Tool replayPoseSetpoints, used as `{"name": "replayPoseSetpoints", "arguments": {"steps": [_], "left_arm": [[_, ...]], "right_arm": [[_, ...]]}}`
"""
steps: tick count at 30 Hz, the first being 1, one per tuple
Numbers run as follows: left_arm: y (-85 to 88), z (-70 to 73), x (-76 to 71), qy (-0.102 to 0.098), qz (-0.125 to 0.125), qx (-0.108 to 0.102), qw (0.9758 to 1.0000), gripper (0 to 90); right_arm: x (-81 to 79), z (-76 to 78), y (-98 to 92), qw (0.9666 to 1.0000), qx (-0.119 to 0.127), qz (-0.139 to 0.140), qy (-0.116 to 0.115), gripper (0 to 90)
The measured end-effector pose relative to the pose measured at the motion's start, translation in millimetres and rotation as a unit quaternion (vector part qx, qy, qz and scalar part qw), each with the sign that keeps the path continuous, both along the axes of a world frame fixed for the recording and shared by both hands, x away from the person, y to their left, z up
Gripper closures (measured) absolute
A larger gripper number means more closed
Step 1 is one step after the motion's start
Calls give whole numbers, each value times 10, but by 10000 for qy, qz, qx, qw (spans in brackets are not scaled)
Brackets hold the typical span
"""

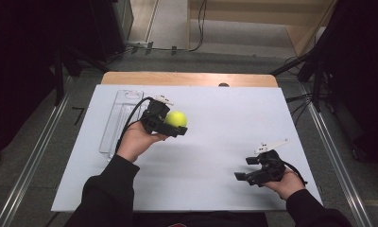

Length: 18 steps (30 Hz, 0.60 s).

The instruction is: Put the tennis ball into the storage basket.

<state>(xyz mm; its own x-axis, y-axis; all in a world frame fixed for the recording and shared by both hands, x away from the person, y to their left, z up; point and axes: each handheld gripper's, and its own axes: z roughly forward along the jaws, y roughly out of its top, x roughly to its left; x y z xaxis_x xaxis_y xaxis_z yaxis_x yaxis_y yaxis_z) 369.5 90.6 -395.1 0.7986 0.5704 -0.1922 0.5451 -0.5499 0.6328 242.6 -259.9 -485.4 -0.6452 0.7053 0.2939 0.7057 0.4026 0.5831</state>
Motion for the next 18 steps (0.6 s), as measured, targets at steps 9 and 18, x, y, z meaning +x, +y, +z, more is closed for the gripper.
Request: {"name": "replayPoseSetpoints", "arguments": {"steps": [9, 18], "left_arm": [[43, 13, 15, 38, 35, 8, 10000, 258], [147, 14, 50, 74, 154, -2, 9999, 258]], "right_arm": [[-2, 2, -2, 10000, -5, -7, -3, 146], [-4, 4, -3, 10000, -1, -11, 4, 146]]}}
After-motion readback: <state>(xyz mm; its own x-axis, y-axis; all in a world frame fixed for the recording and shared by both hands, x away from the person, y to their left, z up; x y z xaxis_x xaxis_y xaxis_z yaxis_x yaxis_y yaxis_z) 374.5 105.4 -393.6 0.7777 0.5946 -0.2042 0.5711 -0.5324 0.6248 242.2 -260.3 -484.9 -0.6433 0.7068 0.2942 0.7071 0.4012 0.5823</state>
